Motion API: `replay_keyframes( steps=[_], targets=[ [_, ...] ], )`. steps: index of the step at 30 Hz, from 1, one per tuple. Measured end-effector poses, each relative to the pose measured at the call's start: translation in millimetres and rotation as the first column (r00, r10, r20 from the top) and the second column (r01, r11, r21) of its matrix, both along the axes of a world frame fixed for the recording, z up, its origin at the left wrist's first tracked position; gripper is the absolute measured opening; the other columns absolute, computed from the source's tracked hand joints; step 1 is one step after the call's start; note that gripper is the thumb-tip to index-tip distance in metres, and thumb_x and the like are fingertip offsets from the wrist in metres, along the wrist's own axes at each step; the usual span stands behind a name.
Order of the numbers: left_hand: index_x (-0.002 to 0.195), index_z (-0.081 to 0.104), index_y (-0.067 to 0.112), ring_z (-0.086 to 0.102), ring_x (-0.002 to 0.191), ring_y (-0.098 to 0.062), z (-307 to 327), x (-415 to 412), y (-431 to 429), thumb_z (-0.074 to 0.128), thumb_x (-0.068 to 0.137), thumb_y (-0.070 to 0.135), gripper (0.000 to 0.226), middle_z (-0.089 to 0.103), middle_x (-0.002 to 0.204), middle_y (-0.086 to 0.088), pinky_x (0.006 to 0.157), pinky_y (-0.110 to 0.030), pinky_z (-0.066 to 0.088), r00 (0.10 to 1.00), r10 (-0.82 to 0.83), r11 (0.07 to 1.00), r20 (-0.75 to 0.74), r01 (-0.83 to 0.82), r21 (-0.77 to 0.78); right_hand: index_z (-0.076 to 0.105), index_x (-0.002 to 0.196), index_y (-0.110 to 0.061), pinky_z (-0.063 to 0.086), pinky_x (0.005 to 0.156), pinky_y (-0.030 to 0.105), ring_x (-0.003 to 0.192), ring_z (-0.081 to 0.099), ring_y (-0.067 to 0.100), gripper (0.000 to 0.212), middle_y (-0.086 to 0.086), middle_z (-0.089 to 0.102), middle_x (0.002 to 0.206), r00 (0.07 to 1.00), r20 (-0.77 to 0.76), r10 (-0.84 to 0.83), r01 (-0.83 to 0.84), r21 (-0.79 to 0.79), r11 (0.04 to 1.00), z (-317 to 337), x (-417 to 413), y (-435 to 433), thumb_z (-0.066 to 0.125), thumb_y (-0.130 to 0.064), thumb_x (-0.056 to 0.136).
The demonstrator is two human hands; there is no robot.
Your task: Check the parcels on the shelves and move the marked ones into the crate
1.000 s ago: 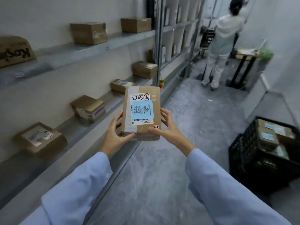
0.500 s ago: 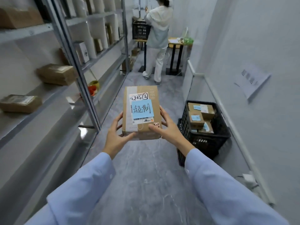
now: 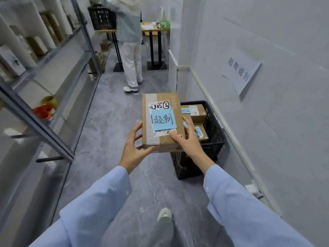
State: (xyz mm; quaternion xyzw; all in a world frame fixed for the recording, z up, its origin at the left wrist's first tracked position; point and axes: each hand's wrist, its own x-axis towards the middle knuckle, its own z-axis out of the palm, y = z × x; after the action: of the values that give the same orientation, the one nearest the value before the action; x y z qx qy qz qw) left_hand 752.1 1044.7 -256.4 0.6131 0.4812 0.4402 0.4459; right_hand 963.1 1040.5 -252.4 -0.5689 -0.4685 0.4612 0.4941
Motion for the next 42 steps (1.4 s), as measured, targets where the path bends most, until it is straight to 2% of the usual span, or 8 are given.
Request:
replay_keyframes(
  steps=[6,11,14,17,23,30,35,42],
  targets=[
    [0.141,0.036,0.044,0.046,0.124,0.003,-11.5,50.2,104.7,0.084,0.071,0.028,0.086,0.042,0.139,0.029,0.081,-0.022,0.056,0.994,-0.111,0.993,-0.013,0.111,-0.036,0.026,0.151,-0.037,0.056,0.081,0.024,0.131,0.046,0.009,0.083,-0.009,0.048,0.143,0.997,-0.052,-0.061,0.058,-0.057,0.997,-15.7,54.7,88.9,0.076,-0.027,0.085],
    [0.143,0.032,0.046,0.047,0.125,0.001,-29.4,91.3,185.9,0.083,0.069,0.04,0.09,0.04,0.145,0.024,0.088,-0.026,0.051,0.973,-0.217,0.974,-0.076,0.211,-0.08,0.029,0.145,-0.047,0.053,0.095,0.054,0.131,0.049,0.019,0.08,-0.008,0.048,0.144,0.987,-0.096,-0.129,0.116,-0.136,0.984,-33.5,102.4,153.8,0.078,-0.03,0.083],
    [0.145,0.03,0.046,0.047,0.128,-0.004,-44.4,116.3,222.2,0.082,0.073,0.04,0.089,0.038,0.147,0.022,0.093,-0.03,0.049,0.953,-0.274,0.96,-0.128,0.263,-0.097,0.033,0.134,-0.055,0.057,0.089,0.051,0.129,0.051,0.019,0.074,-0.007,0.051,0.141,0.977,-0.12,-0.179,0.156,-0.176,0.972,-46.3,127.5,176.8,0.079,-0.03,0.082],
    [0.146,0.029,0.045,0.047,0.128,-0.006,-61.5,141.8,251.9,0.081,0.076,0.041,0.088,0.037,0.148,0.019,0.097,-0.034,0.046,0.932,-0.319,0.946,-0.173,0.302,-0.116,0.034,0.139,-0.049,0.062,0.072,0.039,0.123,0.055,0.017,0.073,-0.012,0.056,0.131,0.963,-0.166,-0.213,0.17,-0.24,0.956,-60.3,152.2,194.3,0.076,-0.025,0.085],
    [0.149,0.029,0.039,0.041,0.131,-0.006,-95.0,186.4,297.9,0.078,0.079,0.043,0.085,0.037,0.148,0.017,0.107,-0.037,0.04,0.858,-0.392,0.92,-0.331,0.372,-0.124,0.032,0.146,-0.044,0.059,0.084,0.05,0.123,0.057,0.018,0.082,-0.009,0.055,0.139,0.947,-0.151,-0.283,0.216,-0.351,0.911,-103.9,205.2,227.6,0.08,-0.029,0.081],
    [0.151,0.032,0.029,0.031,0.141,-0.014,-132.7,220.0,339.2,0.065,0.087,0.047,0.073,0.032,0.156,0.008,0.115,-0.041,0.031,0.71,-0.209,0.962,-0.672,0.272,-0.013,0.031,0.14,-0.048,0.06,0.064,0.031,0.114,0.059,0.009,0.074,-0.02,0.055,0.127,0.971,-0.048,-0.232,0.19,-0.43,0.883,-148.6,285.2,261.5,0.074,-0.021,0.087],
    [0.155,0.02,0.029,0.02,0.147,-0.018,-159.2,243.8,360.1,0.055,0.092,0.052,0.075,0.02,0.161,0.007,0.117,-0.035,0.016,0.586,-0.148,0.975,-0.796,0.223,-0.017,0.029,0.145,-0.044,0.062,0.072,0.038,0.121,0.057,0.018,0.078,-0.007,0.051,0.142,0.988,0.043,-0.15,0.152,-0.478,0.865,-195.3,336.4,293.0,0.075,-0.023,0.086],
    [0.155,0.021,0.029,0.018,0.148,-0.018,-202.3,261.5,383.2,0.028,0.084,0.067,0.08,0.02,0.161,0.007,0.118,-0.037,0.017,0.516,-0.176,0.979,-0.838,0.179,-0.095,0.029,0.147,-0.04,0.061,0.075,0.039,0.123,0.055,0.019,0.078,-0.005,0.051,0.143,0.996,0.014,-0.089,0.081,-0.577,0.813,-266.8,367.9,332.1,0.074,-0.022,0.087]
  ],
)
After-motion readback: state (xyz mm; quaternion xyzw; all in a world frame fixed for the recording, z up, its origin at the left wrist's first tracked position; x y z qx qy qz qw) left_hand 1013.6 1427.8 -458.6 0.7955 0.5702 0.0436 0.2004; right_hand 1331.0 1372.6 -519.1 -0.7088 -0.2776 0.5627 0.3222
